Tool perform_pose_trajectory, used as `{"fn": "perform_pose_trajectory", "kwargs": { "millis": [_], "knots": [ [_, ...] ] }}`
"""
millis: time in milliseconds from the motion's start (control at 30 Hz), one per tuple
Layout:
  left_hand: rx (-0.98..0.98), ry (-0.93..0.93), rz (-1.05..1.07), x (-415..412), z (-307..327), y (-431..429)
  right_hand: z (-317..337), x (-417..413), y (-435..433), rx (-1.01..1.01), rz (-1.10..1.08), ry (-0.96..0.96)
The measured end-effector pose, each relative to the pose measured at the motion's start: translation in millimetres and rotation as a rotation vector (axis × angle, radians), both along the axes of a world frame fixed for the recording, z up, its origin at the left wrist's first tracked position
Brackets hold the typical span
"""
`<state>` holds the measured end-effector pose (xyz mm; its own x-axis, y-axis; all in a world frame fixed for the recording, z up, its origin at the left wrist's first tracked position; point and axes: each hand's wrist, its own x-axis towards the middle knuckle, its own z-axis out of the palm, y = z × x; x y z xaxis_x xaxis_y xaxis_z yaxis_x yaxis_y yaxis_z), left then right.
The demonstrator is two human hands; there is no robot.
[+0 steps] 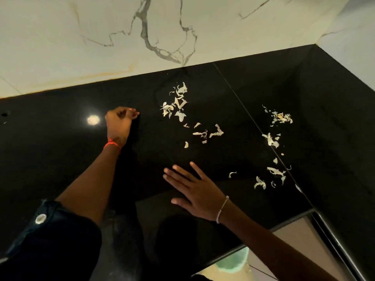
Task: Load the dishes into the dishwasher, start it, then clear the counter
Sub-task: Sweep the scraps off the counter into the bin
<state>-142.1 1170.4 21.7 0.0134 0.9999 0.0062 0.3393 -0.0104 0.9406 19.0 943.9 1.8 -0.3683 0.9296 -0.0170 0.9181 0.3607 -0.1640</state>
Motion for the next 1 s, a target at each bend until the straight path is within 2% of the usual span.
{"fn": "perform_pose_trajectory", "kwargs": {
  "millis": [167,267,333,467,633,700,833,900,1000],
  "knots": [
    [0.005,0.024,0.000,1.9,0.7,-1.4,9.2,27.4,21.3,0.006,-0.267,-0.084],
    [0.041,0.067,-0.012,0.4,-3.1,1.3,11.6,47.5,39.5,0.018,-0.552,-0.154],
    [0.089,0.088,-0.025,0.0,-3.6,1.5,16.5,47.5,50.7,0.023,-0.701,-0.105],
    [0.203,0.106,-0.098,0.0,-2.6,2.6,23.9,11.0,77.9,0.060,-0.528,-0.011],
    [0.328,0.350,-0.296,4.5,-6.5,5.5,16.1,-25.8,121.0,0.018,-0.390,-0.080],
    [0.315,0.404,-0.327,4.6,-10.4,8.0,12.4,-22.4,129.6,-0.016,-0.457,-0.119],
    [0.260,0.528,-0.379,8.0,-16.3,14.0,11.9,-6.5,134.9,-0.057,-0.867,-0.088],
    [0.261,0.612,-0.370,10.9,-18.0,16.2,16.2,-7.5,147.4,-0.041,-0.881,-0.057],
    [0.254,0.603,-0.336,11.8,-19.4,18.7,20.7,-18.5,182.8,0.003,-0.769,0.008]
  ]
}}
